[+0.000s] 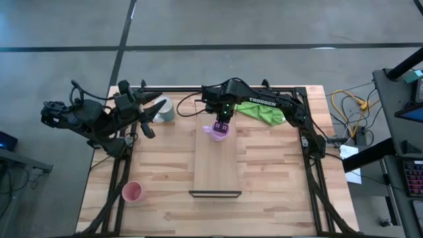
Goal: Stack small to large cups/mugs on shelf
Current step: Put the purple mug on the shelf, then put the pink cup on the shelf
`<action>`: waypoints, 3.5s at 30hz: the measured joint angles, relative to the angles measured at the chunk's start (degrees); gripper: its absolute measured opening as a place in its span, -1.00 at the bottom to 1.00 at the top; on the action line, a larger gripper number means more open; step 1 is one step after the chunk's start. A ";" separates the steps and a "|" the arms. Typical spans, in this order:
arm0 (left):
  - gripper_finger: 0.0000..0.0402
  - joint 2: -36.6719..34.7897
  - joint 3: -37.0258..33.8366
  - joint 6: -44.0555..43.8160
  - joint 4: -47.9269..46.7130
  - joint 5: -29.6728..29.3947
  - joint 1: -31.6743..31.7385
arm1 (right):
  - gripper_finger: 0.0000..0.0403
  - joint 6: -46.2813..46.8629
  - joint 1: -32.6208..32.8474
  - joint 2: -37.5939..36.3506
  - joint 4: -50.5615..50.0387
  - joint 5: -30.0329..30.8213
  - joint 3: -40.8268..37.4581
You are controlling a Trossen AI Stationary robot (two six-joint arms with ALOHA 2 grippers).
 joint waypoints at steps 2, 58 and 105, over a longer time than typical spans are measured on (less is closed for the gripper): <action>-0.44 0.00 0.00 0.00 -0.02 0.00 0.00 | -0.87 0.78 0.00 0.00 0.08 0.30 0.00; -0.44 0.44 -0.07 0.74 -0.26 0.00 -0.04 | -0.66 17.36 -0.11 -0.39 17.58 -4.73 0.00; -0.44 4.00 -0.04 -42.71 -43.05 35.59 -0.11 | -0.65 11.45 12.70 -37.58 15.61 -1.48 -0.05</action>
